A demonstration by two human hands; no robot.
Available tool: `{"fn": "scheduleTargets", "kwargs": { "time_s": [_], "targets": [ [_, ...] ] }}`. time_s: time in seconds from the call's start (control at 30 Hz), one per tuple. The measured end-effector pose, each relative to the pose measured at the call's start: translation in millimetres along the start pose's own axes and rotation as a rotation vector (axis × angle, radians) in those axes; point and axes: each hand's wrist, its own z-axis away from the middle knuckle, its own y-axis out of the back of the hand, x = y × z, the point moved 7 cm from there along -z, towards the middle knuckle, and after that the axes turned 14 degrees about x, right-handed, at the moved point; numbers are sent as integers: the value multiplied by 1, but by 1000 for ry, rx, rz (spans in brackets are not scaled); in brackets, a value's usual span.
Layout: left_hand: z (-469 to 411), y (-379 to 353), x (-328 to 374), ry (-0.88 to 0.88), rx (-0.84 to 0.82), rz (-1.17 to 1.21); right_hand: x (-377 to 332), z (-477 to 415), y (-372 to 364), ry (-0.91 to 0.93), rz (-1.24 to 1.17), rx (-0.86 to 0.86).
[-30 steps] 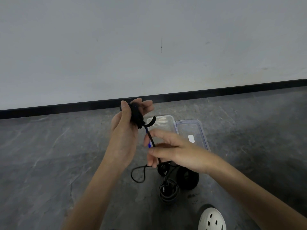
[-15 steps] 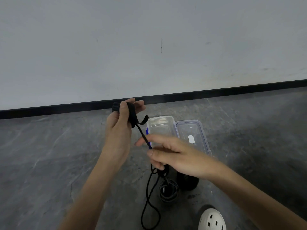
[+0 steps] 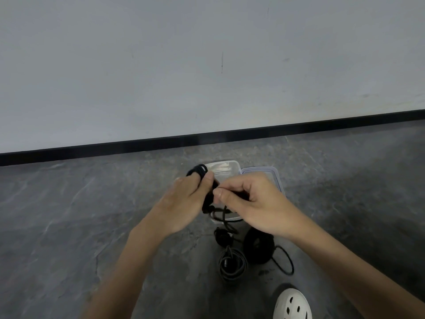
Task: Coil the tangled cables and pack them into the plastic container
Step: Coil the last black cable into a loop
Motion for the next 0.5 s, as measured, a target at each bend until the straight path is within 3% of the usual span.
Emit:
{"fn": "scheduleTargets", "kwargs": {
  "time_s": [0.2, 0.3, 0.5],
  "targets": [
    [20, -12, 7, 111, -381, 240, -6, -6, 12, 62, -37, -9],
    [29, -21, 11, 152, -538, 369, 0, -14, 28, 72, -3, 76],
    [34, -21, 27, 138, -619, 605, 8, -23, 39, 74, -55, 76]
  ]
}}
